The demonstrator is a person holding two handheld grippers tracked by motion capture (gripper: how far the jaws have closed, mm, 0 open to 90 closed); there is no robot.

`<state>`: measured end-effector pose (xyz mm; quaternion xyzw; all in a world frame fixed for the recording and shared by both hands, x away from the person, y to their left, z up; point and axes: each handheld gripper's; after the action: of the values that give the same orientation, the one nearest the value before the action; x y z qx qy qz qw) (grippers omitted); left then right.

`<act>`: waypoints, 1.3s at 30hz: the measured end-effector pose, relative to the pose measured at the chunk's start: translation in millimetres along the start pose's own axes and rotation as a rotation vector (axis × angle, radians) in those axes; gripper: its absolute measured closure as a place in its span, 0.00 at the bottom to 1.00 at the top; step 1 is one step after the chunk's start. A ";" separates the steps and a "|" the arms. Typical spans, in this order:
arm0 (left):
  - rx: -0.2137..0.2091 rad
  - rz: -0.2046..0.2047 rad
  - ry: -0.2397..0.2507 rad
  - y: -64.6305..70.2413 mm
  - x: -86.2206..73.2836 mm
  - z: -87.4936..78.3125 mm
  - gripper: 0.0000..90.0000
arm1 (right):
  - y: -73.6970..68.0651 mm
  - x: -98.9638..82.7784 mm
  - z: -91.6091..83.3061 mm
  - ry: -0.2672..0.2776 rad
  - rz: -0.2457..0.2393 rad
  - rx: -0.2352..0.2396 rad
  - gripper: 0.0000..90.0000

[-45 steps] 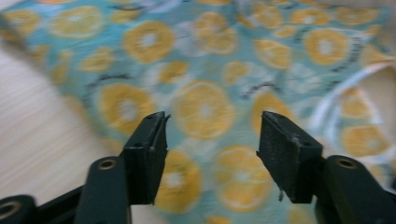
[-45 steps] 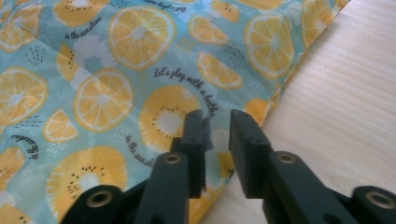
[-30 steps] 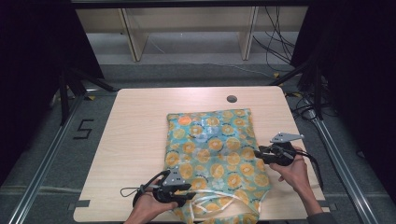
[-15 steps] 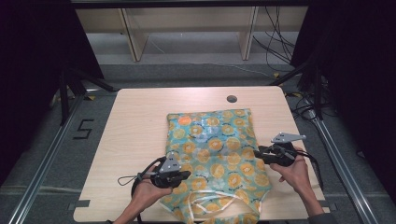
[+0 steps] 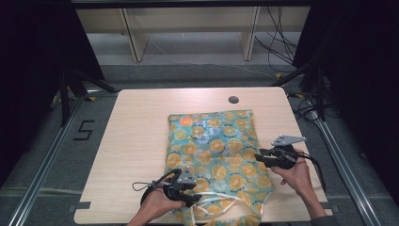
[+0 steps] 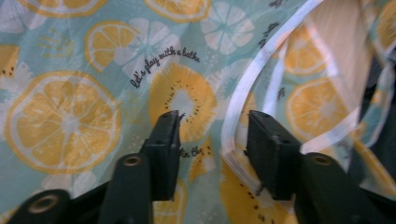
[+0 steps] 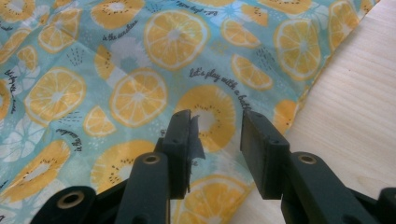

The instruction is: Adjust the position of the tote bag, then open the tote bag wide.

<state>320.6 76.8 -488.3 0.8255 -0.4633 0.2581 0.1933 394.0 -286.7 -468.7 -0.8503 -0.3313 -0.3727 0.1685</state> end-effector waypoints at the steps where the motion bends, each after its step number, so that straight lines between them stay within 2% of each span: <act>1: 0.007 0.004 -0.002 -1.1 0.2 0.8 0.71 | -0.1 0.1 0.0 -0.001 0.001 0.003 0.71; 4: 0.015 0.020 0.013 -3.1 0.5 0.6 0.94 | 0.0 0.1 -0.1 -0.004 0.000 0.001 0.71; 5: 0.046 0.000 0.074 -2.8 1.4 0.6 0.99 | 0.2 0.1 -0.2 0.000 0.000 -0.001 0.71; 7: 0.059 0.020 0.080 -6.2 5.6 -6.0 0.99 | -1.0 0.1 -0.2 0.000 0.018 0.007 0.71; 8: 0.074 0.016 0.108 -8.8 8.0 -9.4 0.99 | 0.5 0.5 -1.4 0.002 -0.004 -0.005 0.71; 9: 0.086 0.007 0.128 -12.1 10.7 -12.7 1.00 | 0.3 0.5 -0.7 0.005 0.001 0.013 0.71; 10: 0.084 0.024 0.123 -16.2 13.9 -16.6 1.00 | 0.4 0.8 -1.6 0.008 -0.007 0.004 0.71; 11: 0.100 -0.004 0.156 -18.2 16.1 -19.0 0.99 | -1.5 1.0 -1.9 0.005 0.020 0.025 0.71; 12: 0.106 -0.007 0.167 -21.9 18.9 -21.6 1.00 | -2.0 1.1 -2.4 0.016 0.024 0.025 0.71; 15: 0.123 -0.012 0.194 -33.6 27.2 -28.2 1.00 | -3.4 4.0 -6.7 0.024 0.001 0.022 0.70; 17: 0.141 -0.033 0.214 -42.2 32.7 -31.6 1.00 | -6.5 7.6 -10.7 0.037 -0.014 0.037 0.69; 18: 0.141 -0.040 0.217 -47.1 35.1 -32.4 0.99 | -9.5 9.0 -11.2 0.056 -0.009 0.050 0.69; 20: 0.151 -0.054 0.230 -56.4 39.5 -33.3 1.00 | -13.5 12.7 -15.0 0.054 -0.026 0.062 0.67; 21: 0.153 -0.065 0.231 -60.9 41.3 -33.3 1.00 | -17.8 14.1 -17.3 0.057 -0.013 0.056 0.66; 22: 0.153 -0.065 0.231 -60.9 41.3 -33.3 1.00 | -19.7 16.0 -19.6 0.052 -0.010 0.074 0.65; 23: 0.161 -0.056 0.232 -67.1 43.6 -34.0 1.00 | -19.7 16.0 -19.6 0.052 -0.010 0.074 0.65; 24: 0.163 -0.091 0.244 -69.6 44.8 -32.8 0.99 | -21.3 17.6 -21.2 0.075 -0.012 0.072 0.63; 25: 0.172 -0.094 0.250 -76.8 47.0 -33.4 0.99 | -23.6 21.5 -25.5 0.072 -0.016 0.072 0.60; 26: 0.172 -0.101 0.257 -78.8 47.5 -33.2 0.99 | -24.0 23.8 -27.3 0.080 -0.024 0.091 0.60; 28: 0.182 -0.105 0.247 -83.7 48.5 -31.9 0.99 | -27.9 27.2 -33.3 0.107 -0.003 0.111 0.58; 29: 0.184 -0.110 0.246 -86.1 49.0 -31.3 1.00 | -30.3 29.8 -37.0 0.103 0.007 0.127 0.57; 30: 0.181 -0.122 0.245 -88.8 49.6 -30.5 0.99 | -32.6 31.7 -37.8 0.122 -0.002 0.126 0.55; 31: 0.178 -0.125 0.249 -90.7 50.0 -29.9 1.00 | -36.6 34.0 -39.5 0.112 0.004 0.158 0.54; 32: 0.178 -0.125 0.249 -90.7 50.0 -29.9 0.99 | -37.2 35.3 -39.9 0.117 -0.033 0.142 0.52; 34: 0.183 -0.134 0.248 -94.9 52.4 -28.4 0.99 | -47.4 37.9 -37.6 0.096 -0.032 0.156 0.49; 35: 0.173 -0.146 0.257 -96.1 53.0 -27.1 0.99 | -50.2 39.2 -34.5 0.098 -0.069 0.164 0.48; 36: 0.180 -0.140 0.250 -97.1 53.5 -26.8 0.99 | -55.8 40.4 -33.9 0.067 -0.061 0.181 0.47; 37: 0.175 -0.150 0.257 -97.6 53.7 -25.5 0.99 | -59.6 40.9 -30.0 0.069 -0.086 0.179 0.45; 38: 0.171 -0.138 0.244 -99.0 53.6 -25.8 0.99 | -62.1 42.3 -27.1 0.053 -0.117 0.178 0.44; 39: 0.167 -0.163 0.257 -98.6 53.5 -24.4 0.99 | -66.7 42.6 -24.8 0.041 -0.112 0.174 0.44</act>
<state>423.2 103.8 -444.5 0.8337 -0.3432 0.3825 0.2020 356.5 -233.0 -417.9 -0.8048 -0.4059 -0.3686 0.2273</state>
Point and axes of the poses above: each handheld gripper's, and its own axes: z roughly forward along the jaws, x roughly out of its top, y roughly to its right, and after that the axes turned 4 degrees about -z, right-handed
